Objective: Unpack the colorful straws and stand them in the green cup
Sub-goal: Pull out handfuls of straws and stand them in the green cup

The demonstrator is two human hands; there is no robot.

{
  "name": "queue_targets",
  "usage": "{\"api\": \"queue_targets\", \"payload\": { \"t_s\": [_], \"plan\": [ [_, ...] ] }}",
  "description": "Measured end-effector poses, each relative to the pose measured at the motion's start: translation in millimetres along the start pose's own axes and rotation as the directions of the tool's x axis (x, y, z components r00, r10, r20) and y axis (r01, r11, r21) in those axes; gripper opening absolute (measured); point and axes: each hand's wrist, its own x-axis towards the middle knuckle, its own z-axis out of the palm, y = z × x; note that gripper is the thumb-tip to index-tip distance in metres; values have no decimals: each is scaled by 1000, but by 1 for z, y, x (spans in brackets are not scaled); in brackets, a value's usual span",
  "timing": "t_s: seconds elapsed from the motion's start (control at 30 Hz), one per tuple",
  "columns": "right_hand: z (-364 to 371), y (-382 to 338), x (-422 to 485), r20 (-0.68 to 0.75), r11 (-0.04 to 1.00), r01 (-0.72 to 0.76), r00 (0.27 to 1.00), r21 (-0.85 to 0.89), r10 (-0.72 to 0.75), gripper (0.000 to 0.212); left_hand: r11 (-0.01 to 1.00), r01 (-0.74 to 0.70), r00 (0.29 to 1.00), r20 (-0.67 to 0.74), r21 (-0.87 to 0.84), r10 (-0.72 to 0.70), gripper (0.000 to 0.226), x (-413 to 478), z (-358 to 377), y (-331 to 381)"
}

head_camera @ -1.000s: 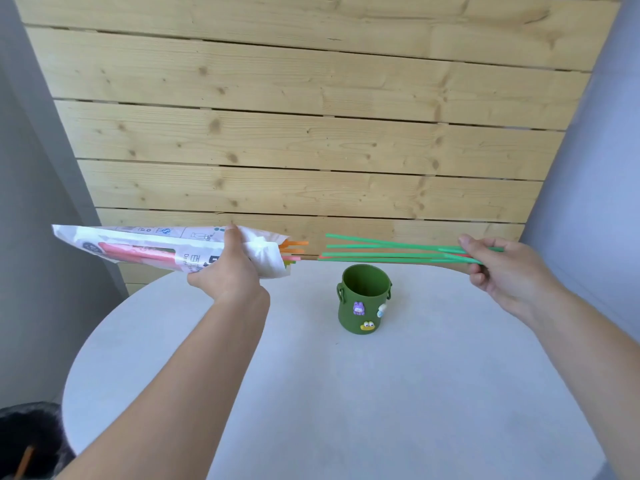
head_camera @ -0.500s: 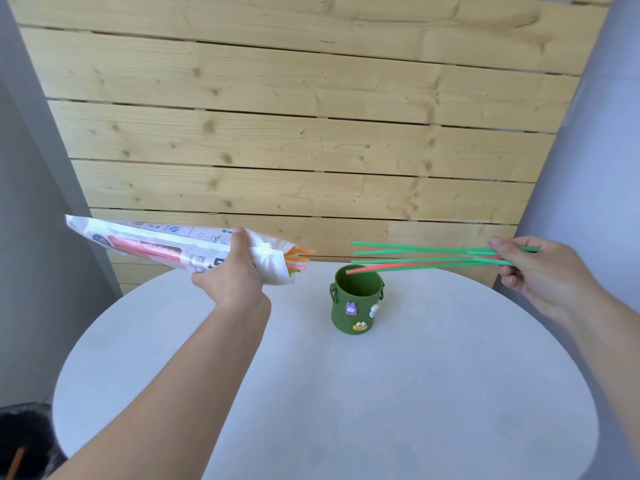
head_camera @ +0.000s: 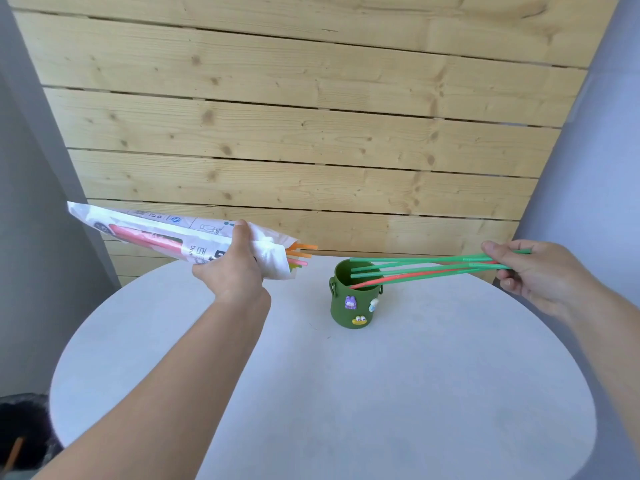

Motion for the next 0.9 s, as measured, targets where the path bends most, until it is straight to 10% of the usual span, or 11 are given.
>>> {"api": "queue_targets", "payload": {
  "t_s": [0.57,0.9],
  "plan": [
    [43,-19,4,-107,954,216,964,-205,-242,27,1000,-14,998,63,5,14,89,-10,3,-9],
    [67,-45,2,91,725,442,878,-528,-469,29,999,-12,995,98,30,9,85,-13,0,-12]
  ]
}}
